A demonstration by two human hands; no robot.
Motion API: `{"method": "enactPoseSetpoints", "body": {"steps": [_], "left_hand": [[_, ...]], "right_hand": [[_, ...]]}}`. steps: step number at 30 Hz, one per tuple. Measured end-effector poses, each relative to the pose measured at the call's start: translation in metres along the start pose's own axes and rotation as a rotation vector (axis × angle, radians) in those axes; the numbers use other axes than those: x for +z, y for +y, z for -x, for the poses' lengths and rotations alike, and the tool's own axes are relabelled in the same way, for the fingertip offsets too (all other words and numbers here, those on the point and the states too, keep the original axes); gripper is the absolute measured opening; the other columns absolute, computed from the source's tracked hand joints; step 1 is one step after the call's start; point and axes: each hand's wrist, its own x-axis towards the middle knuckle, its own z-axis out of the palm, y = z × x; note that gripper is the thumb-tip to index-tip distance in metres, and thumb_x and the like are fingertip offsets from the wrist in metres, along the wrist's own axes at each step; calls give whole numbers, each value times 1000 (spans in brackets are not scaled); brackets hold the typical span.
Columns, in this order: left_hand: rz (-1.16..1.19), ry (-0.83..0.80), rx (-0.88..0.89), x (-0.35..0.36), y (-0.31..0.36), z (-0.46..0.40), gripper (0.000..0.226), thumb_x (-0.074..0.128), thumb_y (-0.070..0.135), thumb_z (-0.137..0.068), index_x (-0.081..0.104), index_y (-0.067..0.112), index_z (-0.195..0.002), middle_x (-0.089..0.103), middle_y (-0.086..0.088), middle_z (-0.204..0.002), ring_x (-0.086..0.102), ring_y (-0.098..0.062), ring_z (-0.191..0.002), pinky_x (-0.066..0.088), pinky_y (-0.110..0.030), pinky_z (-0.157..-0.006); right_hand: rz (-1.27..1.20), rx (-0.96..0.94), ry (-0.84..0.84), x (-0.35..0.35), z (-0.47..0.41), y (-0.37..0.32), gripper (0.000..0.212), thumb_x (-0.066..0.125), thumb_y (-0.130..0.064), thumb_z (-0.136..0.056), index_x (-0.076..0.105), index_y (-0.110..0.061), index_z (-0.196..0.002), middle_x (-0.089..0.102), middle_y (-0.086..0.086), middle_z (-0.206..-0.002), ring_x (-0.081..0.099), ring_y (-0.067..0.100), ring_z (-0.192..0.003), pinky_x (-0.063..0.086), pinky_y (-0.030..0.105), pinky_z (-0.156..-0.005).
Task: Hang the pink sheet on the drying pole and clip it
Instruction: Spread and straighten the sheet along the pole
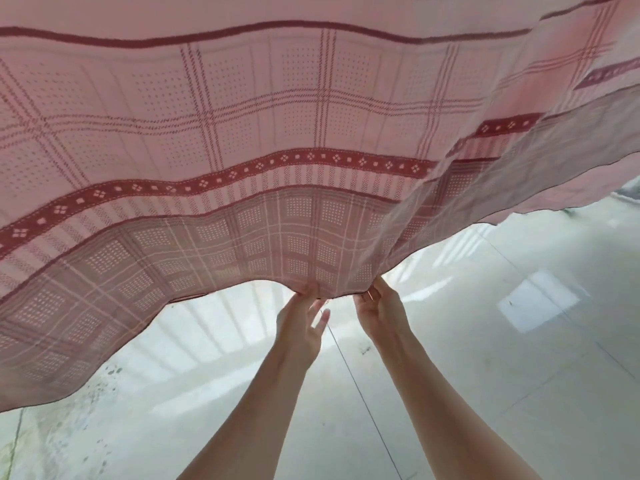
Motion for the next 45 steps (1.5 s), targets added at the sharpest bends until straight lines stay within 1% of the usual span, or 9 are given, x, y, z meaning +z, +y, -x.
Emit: {"method": "enactPoseSetpoints", "body": {"steps": [4, 9, 14, 22, 25, 29, 34, 40, 45], "left_hand": [[105, -38, 17, -7, 4, -4, 6, 55, 8, -90, 60, 10, -92, 63, -1, -95, 56, -18, -102, 41, -35, -96], [80, -151, 92, -26, 14, 1, 16, 43, 4, -95, 57, 11, -96, 64, -3, -97, 62, -14, -94, 41, -39, -96], [100, -86, 86, -22, 17, 9, 14, 46, 4, -93, 57, 8, -85, 61, -5, -86, 64, -16, -77, 48, -36, -85], [130, 47, 197, -13, 16, -1, 19, 45, 4, -94, 54, 13, -81, 62, 2, -72, 54, -14, -76, 45, -29, -72], [174, 103, 248, -7, 10, -7, 22, 46, 5, -94, 53, 15, -77, 64, 8, -56, 53, -13, -75, 43, -30, -74], [270, 159, 323, 14, -8, -15, 20, 44, 8, -95, 50, 19, -79, 56, 7, -78, 49, -9, -78, 40, -30, -77], [312, 197, 468, 34, -26, -30, 23, 38, 7, -96, 53, 22, -86, 58, 8, -93, 56, -7, -94, 44, -33, -84], [352, 313, 595, 52, -37, -48, 16, 42, 11, -96, 54, 21, -94, 55, 8, -101, 54, -6, -99, 45, -30, -78], [384, 401, 669, 58, -48, -51, 15, 46, 9, -95, 56, 19, -89, 56, 7, -95, 57, -6, -93, 49, -27, -72]], "right_hand": [[-84, -12, -52, -5, 3, -3, 13, 51, 4, -87, 64, 0, -88, 67, 8, -81, 68, 15, -70, 58, 25, -70], [-162, -35, -84, -1, 7, -14, 10, 54, -7, -84, 63, -11, -81, 63, 4, -86, 62, 20, -87, 50, 33, -77], [-68, -92, -110, 4, 11, -59, 33, 63, -33, -84, 64, -16, -113, 61, 8, -119, 57, 28, -115, 43, 49, -100], [-5, -189, -150, -25, -6, -119, 18, 52, -8, -92, 63, -21, -101, 65, 3, -109, 66, 15, -97, 53, 35, -85], [-27, -130, -99, -38, -23, -150, 23, 59, -28, -89, 61, -18, -111, 62, 2, -116, 64, 21, -99, 53, 39, -78], [65, -42, -88, -47, -56, -189, 34, 59, -36, -89, 54, -18, -117, 58, 3, -112, 62, 20, -93, 56, 33, -61], [424, -61, -108, -56, -108, -242, 49, 55, -57, -83, 55, -24, -119, 44, 1, -127, 45, 19, -118, 42, 39, -90], [187, -32, -351, -44, -158, -300, 14, 56, -24, -91, 66, -23, -81, 67, -9, -78, 60, 10, -89, 47, 30, -83], [200, -3, -348, -52, -193, -303, 14, 51, -11, -92, 57, -20, -83, 62, -9, -83, 57, 8, -87, 46, 26, -75]]}}
